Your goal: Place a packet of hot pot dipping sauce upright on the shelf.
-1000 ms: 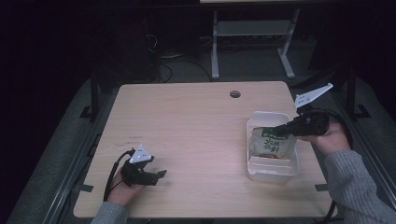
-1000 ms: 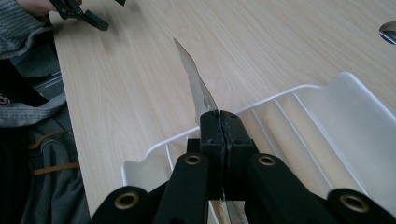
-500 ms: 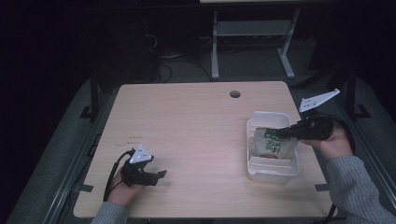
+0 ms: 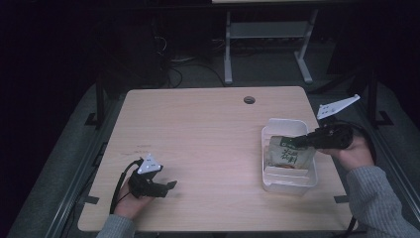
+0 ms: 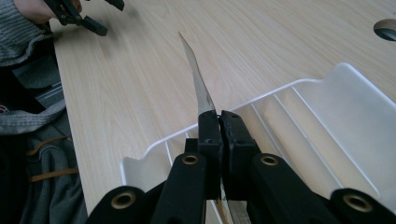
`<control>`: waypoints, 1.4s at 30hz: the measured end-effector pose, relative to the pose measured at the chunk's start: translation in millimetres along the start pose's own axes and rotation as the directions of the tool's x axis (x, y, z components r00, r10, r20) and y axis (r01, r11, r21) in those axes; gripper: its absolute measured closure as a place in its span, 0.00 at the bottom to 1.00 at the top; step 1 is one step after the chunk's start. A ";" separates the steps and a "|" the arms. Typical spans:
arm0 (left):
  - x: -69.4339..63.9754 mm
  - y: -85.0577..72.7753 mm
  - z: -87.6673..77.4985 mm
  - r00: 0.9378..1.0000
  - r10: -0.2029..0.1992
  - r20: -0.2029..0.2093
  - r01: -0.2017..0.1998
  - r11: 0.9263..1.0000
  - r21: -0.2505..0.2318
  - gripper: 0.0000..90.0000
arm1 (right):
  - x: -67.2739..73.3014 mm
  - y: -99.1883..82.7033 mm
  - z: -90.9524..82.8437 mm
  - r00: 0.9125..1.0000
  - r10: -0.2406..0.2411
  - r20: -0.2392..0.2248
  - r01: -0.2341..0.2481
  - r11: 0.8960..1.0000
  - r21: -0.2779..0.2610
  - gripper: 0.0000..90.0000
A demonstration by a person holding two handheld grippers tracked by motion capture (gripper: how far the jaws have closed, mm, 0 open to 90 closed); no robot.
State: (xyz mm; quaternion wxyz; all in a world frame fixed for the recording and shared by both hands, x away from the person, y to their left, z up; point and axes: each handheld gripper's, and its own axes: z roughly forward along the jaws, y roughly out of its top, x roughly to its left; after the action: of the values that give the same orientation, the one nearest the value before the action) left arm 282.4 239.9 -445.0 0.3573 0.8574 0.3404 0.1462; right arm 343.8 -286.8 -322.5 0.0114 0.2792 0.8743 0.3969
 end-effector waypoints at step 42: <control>-0.1 -0.2 -1.3 1.000 0.003 0.000 -0.003 1.000 -0.002 0.25 | 46.2 46.8 15.2 0.995 -0.094 -0.027 0.093 0.995 -0.036 0.61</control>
State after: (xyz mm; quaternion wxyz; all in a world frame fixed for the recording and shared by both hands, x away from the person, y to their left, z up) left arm 281.6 240.6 -444.3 0.3578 0.8575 0.3392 0.1471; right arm 330.9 -228.7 -290.9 0.0222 0.2318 0.8795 0.4150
